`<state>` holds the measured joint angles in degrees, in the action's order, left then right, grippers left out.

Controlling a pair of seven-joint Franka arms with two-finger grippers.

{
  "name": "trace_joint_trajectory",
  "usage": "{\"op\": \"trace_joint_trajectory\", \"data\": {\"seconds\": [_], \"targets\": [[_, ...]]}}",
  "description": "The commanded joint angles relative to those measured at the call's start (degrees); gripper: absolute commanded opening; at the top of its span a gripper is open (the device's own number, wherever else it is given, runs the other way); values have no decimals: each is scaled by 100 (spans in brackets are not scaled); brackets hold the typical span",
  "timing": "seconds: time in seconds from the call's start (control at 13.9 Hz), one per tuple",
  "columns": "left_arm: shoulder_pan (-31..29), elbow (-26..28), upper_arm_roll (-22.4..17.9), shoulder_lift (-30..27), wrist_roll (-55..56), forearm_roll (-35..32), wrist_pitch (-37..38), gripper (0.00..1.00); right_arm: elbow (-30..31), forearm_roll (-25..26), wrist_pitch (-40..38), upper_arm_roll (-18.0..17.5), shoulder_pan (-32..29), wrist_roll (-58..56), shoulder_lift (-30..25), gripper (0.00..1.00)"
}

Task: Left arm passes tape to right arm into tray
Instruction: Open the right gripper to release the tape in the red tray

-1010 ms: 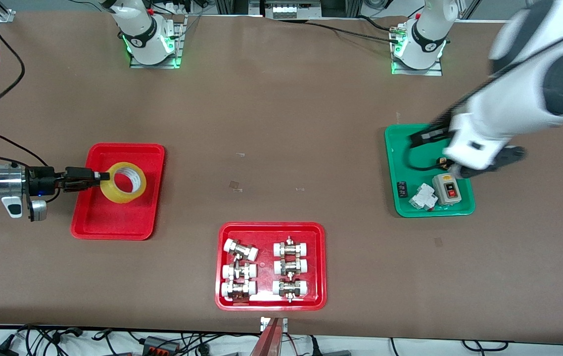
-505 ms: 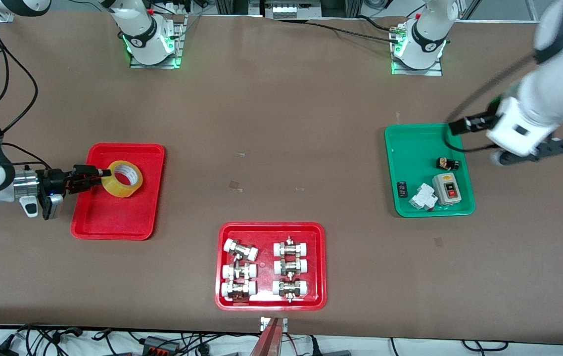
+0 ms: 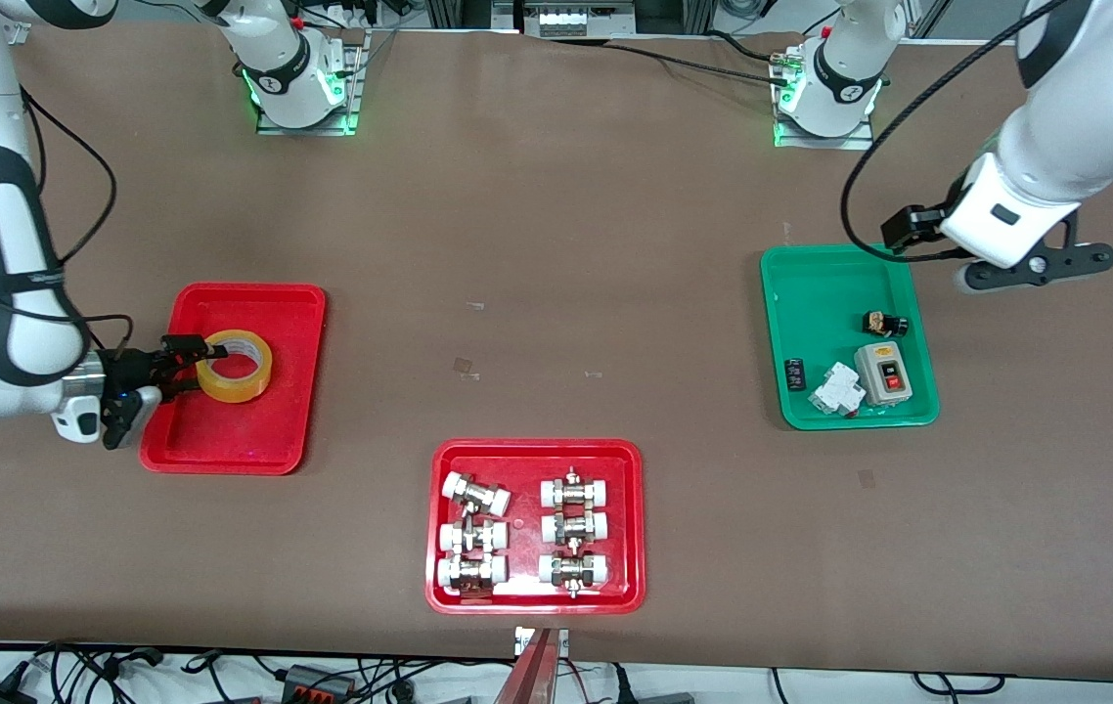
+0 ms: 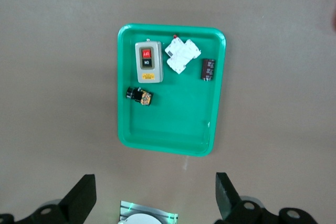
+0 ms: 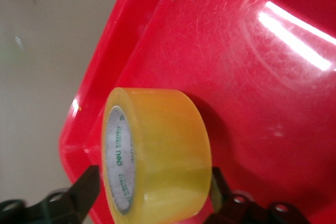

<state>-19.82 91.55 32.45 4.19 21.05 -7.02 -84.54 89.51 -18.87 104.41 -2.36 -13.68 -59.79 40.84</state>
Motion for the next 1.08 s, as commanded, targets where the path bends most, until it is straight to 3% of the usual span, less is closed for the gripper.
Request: {"op": "trace_joint_trajectory", "data": {"seconds": [0.0,0.14,0.29,0.72,0.79,0.94,1.01], "targets": [[40,-401,50,196,-83,-142,192,100,111,427,219,52,268,-86,-392,100],[101,-418,112,214,248,-81,192,100,111,656,342,61,435,106,-681,100],[608,-419,86,266,1022,-115,201,100,111,937,369,52,567,658,-1033,100],[279,-410,7,319,-54,-133,166,100,568,1676,-279,52,1147,3969,-2807,100],[277,-332,-167,250,-205,-142,35,100,559,1711,-481,43,1226,4392,-3036,100],[1133,-261,-1480,153,-756,-28,-1,100,576,1720,-886,8,1393,5218,-3502,100],[1443,-226,-1861,48,-977,-28,60,100,577,1764,-1018,8,1533,5649,-3704,100]]}}
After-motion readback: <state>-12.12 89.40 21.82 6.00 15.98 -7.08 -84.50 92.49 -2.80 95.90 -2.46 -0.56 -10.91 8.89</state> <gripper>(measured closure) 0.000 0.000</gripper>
